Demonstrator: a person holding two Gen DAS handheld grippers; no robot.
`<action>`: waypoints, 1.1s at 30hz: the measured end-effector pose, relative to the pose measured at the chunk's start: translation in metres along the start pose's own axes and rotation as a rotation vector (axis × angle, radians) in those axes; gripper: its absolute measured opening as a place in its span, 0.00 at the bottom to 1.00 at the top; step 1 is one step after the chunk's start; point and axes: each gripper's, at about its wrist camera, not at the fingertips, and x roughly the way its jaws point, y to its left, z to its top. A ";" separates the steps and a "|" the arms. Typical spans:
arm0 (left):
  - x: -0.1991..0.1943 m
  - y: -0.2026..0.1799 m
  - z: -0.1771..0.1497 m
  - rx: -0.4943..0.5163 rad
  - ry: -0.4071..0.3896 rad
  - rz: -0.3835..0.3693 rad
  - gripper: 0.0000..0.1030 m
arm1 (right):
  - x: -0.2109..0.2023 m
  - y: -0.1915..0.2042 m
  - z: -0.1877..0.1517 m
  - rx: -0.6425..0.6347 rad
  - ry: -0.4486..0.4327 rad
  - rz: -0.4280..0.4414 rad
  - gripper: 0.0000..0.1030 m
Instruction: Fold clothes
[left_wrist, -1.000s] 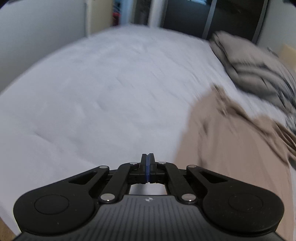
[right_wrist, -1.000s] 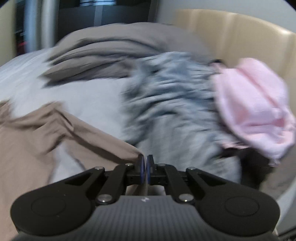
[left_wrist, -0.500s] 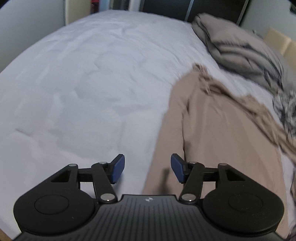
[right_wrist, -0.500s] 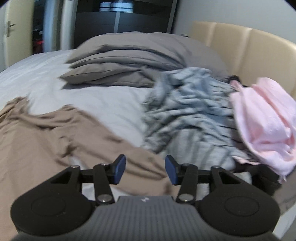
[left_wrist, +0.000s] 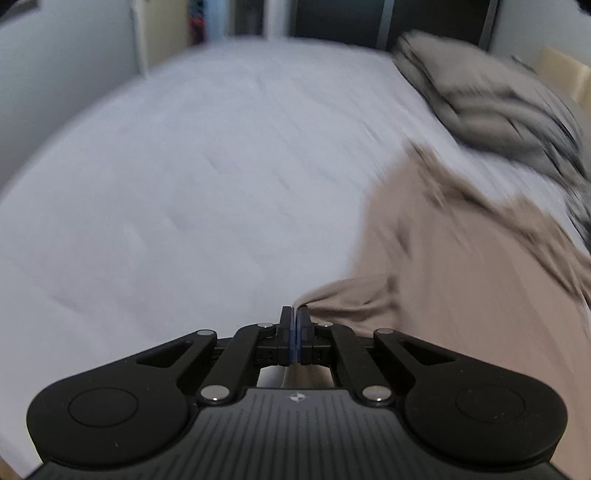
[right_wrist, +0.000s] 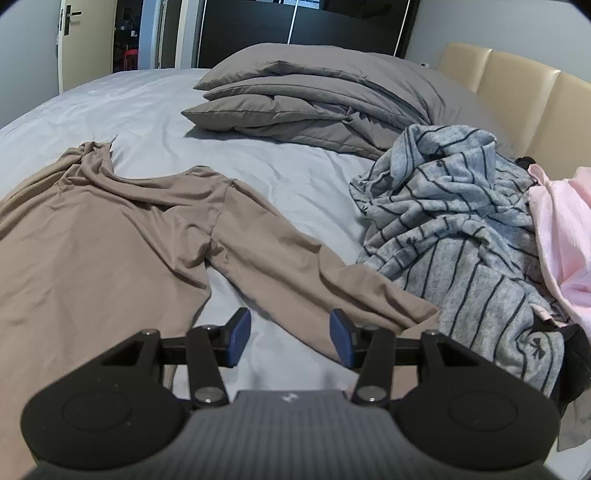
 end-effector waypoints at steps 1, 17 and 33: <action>-0.003 0.007 0.010 -0.015 -0.026 0.022 0.00 | 0.002 0.001 -0.001 0.000 0.006 0.004 0.50; 0.000 0.075 0.061 -0.229 -0.111 0.149 0.42 | 0.013 0.010 -0.013 -0.006 0.085 0.065 0.50; -0.033 -0.018 -0.062 -0.018 0.252 -0.224 0.40 | -0.045 0.028 -0.060 0.148 0.249 0.302 0.46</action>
